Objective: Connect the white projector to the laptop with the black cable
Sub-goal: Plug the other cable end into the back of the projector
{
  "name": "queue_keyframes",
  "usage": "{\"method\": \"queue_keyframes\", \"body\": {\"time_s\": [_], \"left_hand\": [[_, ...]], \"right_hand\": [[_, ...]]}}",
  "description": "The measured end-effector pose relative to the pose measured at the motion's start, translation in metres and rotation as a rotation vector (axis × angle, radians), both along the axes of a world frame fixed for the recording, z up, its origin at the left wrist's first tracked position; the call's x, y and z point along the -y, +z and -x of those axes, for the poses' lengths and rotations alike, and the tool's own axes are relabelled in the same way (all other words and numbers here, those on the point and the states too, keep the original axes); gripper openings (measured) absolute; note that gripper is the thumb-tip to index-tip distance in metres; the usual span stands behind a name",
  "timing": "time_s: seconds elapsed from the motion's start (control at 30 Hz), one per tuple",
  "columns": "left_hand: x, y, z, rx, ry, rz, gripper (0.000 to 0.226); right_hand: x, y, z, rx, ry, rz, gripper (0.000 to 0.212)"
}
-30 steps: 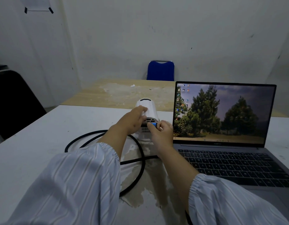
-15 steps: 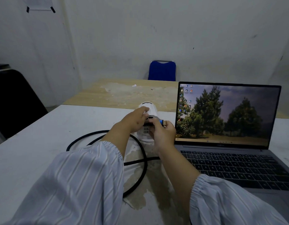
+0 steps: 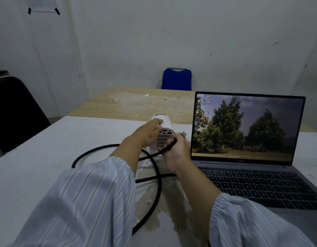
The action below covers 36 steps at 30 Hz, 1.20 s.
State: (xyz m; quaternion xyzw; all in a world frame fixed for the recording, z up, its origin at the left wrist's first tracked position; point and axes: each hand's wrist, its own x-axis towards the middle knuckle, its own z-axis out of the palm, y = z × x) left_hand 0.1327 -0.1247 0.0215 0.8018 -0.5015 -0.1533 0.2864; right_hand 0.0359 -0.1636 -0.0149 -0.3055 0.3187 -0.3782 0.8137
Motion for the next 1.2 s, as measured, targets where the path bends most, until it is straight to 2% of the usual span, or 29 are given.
{"method": "queue_keyframes", "body": {"time_s": [0.07,0.17,0.3,0.43,0.7,0.97,1.2], "left_hand": [[0.000,0.000,0.000,-0.008,0.004,0.000,0.042],[0.000,0.001,0.001,-0.014,0.005,-0.007,0.042],[-0.001,0.003,0.002,-0.074,0.002,-0.007,0.041],[-0.002,0.004,0.003,-0.096,-0.004,-0.007,0.041],[-0.007,0.007,0.006,-0.138,-0.019,0.041,0.041],[-0.009,0.005,0.007,-0.186,-0.019,0.079,0.039],[-0.010,0.003,0.008,-0.191,-0.017,0.100,0.036]], "right_hand": [[-0.003,0.002,-0.003,-0.001,0.003,0.023,0.023],[-0.011,0.006,-0.003,-0.020,0.022,0.098,0.011],[-0.017,0.006,-0.001,0.000,0.114,0.152,0.012],[-0.017,0.006,0.002,-0.058,0.117,0.160,0.010],[-0.016,0.009,-0.001,-0.194,0.135,0.154,0.020],[-0.007,0.015,-0.003,-0.262,0.140,0.095,0.012],[0.006,0.017,-0.008,-0.402,0.088,0.181,0.038]]}}
